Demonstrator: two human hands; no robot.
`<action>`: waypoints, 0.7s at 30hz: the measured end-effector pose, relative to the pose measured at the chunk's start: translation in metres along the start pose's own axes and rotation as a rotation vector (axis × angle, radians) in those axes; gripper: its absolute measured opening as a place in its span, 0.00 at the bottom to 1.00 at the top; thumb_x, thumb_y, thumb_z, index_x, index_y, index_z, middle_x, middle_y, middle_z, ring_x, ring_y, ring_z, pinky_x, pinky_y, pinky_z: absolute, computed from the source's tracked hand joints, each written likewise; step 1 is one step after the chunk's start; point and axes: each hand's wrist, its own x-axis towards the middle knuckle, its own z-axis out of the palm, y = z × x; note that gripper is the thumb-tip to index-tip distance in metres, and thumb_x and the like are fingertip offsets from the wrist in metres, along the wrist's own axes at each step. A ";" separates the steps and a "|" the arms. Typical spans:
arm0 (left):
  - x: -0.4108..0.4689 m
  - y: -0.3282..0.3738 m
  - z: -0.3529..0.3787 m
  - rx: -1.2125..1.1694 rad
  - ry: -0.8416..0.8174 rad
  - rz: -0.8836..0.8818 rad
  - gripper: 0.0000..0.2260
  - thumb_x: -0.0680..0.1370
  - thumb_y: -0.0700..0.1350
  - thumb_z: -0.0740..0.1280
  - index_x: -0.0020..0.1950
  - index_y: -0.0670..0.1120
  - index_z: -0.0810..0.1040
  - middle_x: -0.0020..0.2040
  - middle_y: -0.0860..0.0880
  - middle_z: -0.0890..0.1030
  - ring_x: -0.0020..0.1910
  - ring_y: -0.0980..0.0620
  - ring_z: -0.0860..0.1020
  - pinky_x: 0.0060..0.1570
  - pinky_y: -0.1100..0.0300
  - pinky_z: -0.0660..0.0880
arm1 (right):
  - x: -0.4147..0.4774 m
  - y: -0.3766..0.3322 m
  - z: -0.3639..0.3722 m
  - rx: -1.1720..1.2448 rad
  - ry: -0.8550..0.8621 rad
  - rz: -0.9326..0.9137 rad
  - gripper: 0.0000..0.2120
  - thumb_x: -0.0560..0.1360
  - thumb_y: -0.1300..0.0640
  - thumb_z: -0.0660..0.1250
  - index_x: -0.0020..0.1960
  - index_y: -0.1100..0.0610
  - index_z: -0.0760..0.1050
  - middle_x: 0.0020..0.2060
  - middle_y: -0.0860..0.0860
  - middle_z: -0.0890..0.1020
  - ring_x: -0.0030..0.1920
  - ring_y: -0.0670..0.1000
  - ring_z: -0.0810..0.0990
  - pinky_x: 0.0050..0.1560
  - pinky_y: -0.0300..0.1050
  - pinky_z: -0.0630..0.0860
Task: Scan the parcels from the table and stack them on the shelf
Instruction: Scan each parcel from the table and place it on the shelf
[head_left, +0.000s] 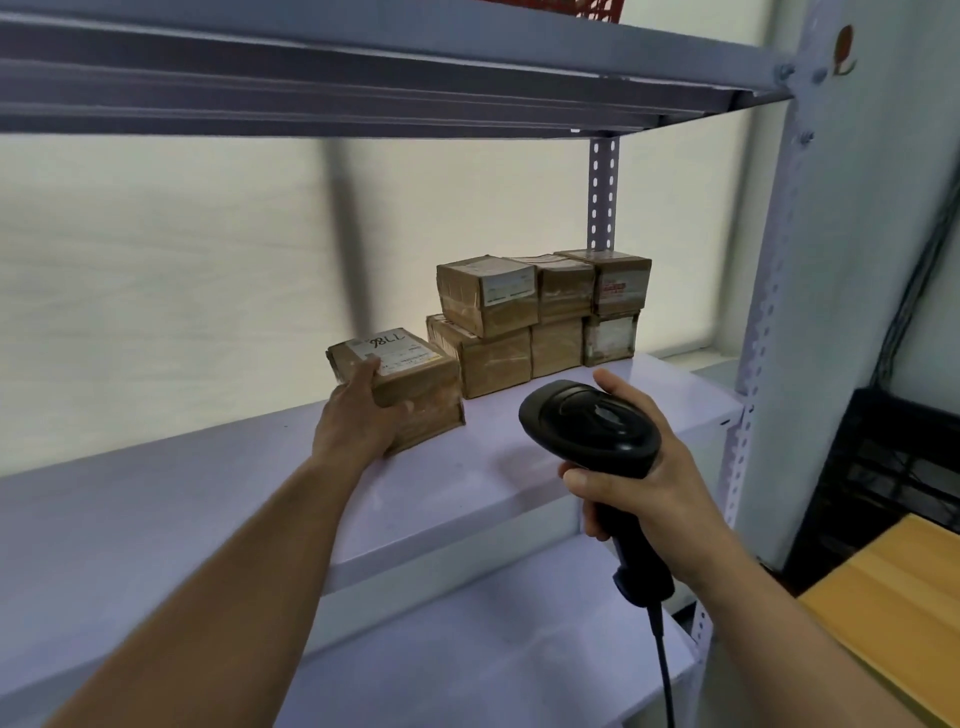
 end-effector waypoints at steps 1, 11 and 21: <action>0.006 0.000 0.001 0.000 0.004 -0.004 0.31 0.76 0.48 0.69 0.77 0.53 0.60 0.71 0.43 0.71 0.68 0.41 0.70 0.65 0.51 0.68 | 0.003 0.002 0.000 -0.008 0.007 0.006 0.40 0.62 0.61 0.76 0.67 0.35 0.69 0.55 0.61 0.80 0.29 0.58 0.79 0.31 0.49 0.78; 0.053 0.009 0.008 -0.002 -0.058 -0.026 0.31 0.77 0.43 0.67 0.77 0.52 0.59 0.71 0.43 0.71 0.68 0.40 0.70 0.66 0.50 0.68 | 0.021 0.005 -0.004 -0.043 0.016 0.043 0.41 0.62 0.61 0.77 0.69 0.35 0.68 0.54 0.61 0.80 0.28 0.57 0.79 0.31 0.47 0.77; 0.047 0.008 0.008 -0.088 -0.123 -0.005 0.42 0.75 0.44 0.70 0.80 0.55 0.46 0.72 0.42 0.69 0.67 0.39 0.70 0.65 0.50 0.69 | 0.009 0.009 -0.011 0.010 0.010 0.041 0.41 0.62 0.62 0.76 0.67 0.34 0.69 0.50 0.61 0.81 0.28 0.58 0.78 0.30 0.49 0.77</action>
